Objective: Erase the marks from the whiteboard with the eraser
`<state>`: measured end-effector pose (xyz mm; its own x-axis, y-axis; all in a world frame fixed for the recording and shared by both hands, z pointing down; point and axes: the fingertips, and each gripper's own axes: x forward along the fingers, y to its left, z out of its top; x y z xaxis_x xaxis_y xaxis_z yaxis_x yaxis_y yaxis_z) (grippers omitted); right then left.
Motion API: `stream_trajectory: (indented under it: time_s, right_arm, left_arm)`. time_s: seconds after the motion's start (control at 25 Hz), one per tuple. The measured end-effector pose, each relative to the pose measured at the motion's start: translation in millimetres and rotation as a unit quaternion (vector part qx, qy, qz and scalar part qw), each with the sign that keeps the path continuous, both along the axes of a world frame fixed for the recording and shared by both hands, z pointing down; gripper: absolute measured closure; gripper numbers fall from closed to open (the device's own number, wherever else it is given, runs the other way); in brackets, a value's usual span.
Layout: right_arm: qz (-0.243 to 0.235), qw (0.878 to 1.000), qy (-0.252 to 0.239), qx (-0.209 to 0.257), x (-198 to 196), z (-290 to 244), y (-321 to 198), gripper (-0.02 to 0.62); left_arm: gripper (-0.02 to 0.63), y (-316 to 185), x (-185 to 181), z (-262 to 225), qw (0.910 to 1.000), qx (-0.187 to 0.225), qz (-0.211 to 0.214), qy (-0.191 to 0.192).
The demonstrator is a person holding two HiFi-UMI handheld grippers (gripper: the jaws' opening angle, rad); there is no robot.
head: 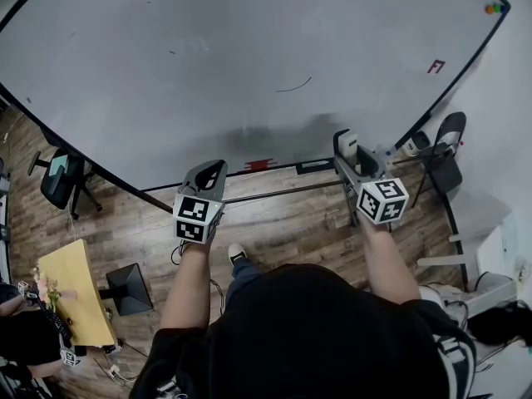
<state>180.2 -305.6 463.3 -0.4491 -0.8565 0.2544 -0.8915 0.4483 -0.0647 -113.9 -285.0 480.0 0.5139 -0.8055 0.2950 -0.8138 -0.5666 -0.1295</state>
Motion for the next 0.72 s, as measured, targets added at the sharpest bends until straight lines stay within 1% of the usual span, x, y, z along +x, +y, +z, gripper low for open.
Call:
stream_trajectory:
  time_s: [0.32,0.72]
  right_arm:
    - [0.005,1.000,0.001,0.001,-1,0,-8,0.345]
    - [0.003,1.000,0.004,0.028,-13,-25,-30,0.345]
  left_arm:
    - [0.594,-5,0,-1,1.0000,0.002,0.005,0.002]
    - [0.595,-13,-3,-5,0.9999,0.005,0.010,0.001]
